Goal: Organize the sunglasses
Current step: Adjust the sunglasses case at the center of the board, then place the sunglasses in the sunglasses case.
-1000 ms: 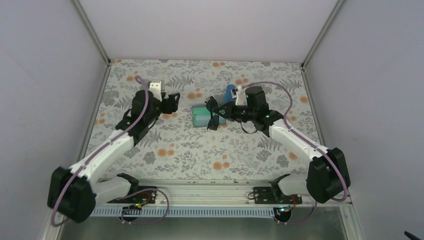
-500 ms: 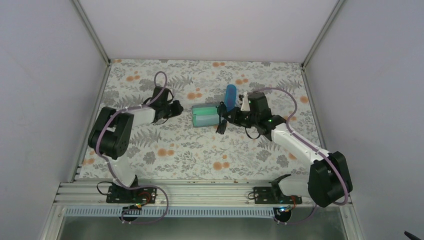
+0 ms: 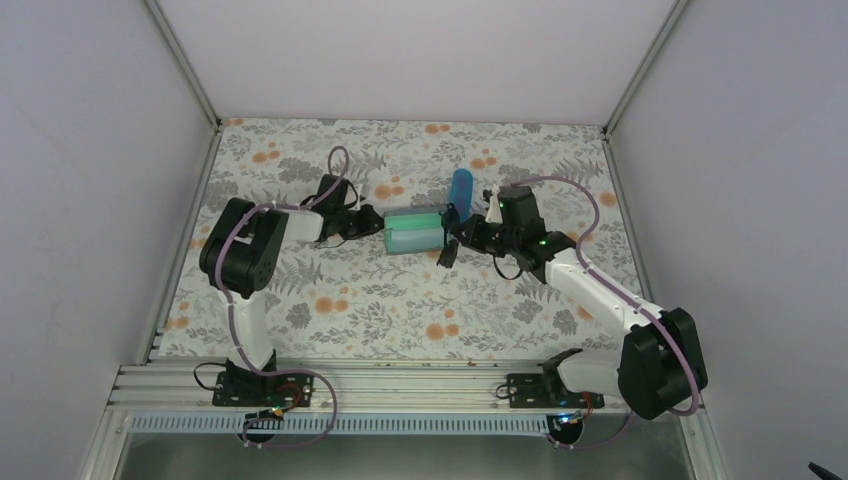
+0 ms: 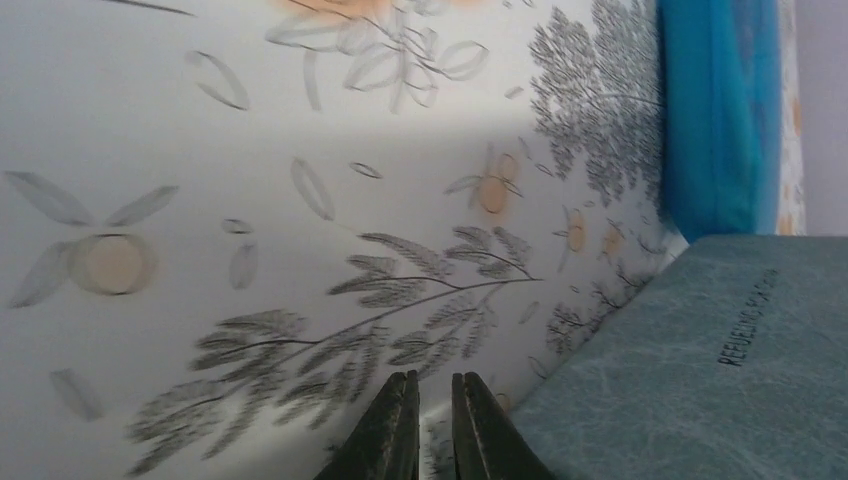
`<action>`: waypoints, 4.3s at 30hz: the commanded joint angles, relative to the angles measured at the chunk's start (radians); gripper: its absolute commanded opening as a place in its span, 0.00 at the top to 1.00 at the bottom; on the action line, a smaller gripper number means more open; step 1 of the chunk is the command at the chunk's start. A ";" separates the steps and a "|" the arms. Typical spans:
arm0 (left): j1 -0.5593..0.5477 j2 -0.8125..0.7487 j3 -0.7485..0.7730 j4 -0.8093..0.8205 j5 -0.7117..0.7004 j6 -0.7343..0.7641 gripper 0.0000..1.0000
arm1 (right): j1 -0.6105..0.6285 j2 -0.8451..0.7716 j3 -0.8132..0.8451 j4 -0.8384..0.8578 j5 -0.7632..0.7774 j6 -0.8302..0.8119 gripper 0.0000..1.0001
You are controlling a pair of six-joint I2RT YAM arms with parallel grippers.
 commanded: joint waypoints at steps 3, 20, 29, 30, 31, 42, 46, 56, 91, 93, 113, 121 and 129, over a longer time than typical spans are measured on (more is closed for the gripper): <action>-0.049 0.049 0.001 -0.021 0.078 0.035 0.89 | -0.011 0.011 0.002 -0.045 0.072 0.015 0.96; -0.241 -0.018 -0.147 0.087 0.103 -0.011 0.85 | -0.013 0.115 0.090 -0.263 0.272 0.162 0.96; -0.276 -0.062 -0.171 0.072 0.027 -0.023 0.84 | -0.016 0.277 0.248 -0.340 0.275 0.031 0.96; -0.276 -0.070 -0.173 0.064 0.011 -0.023 0.84 | -0.015 0.298 0.266 -0.353 0.271 0.021 0.96; -0.276 -0.079 -0.176 0.055 -0.005 -0.021 0.84 | -0.015 0.321 0.282 -0.368 0.269 0.011 0.96; -0.276 -0.131 -0.186 -0.015 -0.082 0.003 0.84 | -0.013 0.400 0.343 -0.414 0.254 0.001 0.96; -0.276 -0.126 -0.187 -0.017 -0.083 0.004 0.84 | -0.013 0.453 0.356 -0.430 0.259 0.012 0.96; -0.276 -0.117 -0.186 -0.022 -0.083 0.009 0.83 | -0.013 0.485 0.359 -0.417 0.288 0.034 0.96; -0.276 -0.109 -0.198 -0.026 -0.082 0.022 0.83 | 0.059 0.512 0.359 -0.331 0.331 0.115 0.75; -0.276 -0.111 -0.200 -0.026 -0.084 0.021 0.83 | 0.060 0.505 0.352 -0.312 0.295 0.117 0.75; -0.275 -0.166 -0.178 -0.066 -0.148 0.015 0.76 | 0.060 0.457 0.268 -0.199 0.223 0.042 0.65; -0.274 -0.206 -0.118 -0.114 -0.202 0.026 0.75 | 0.060 0.366 0.180 -0.074 0.124 -0.020 0.67; -0.273 -0.207 -0.114 -0.126 -0.215 0.026 0.74 | 0.073 0.277 0.067 -0.070 0.017 -0.032 0.81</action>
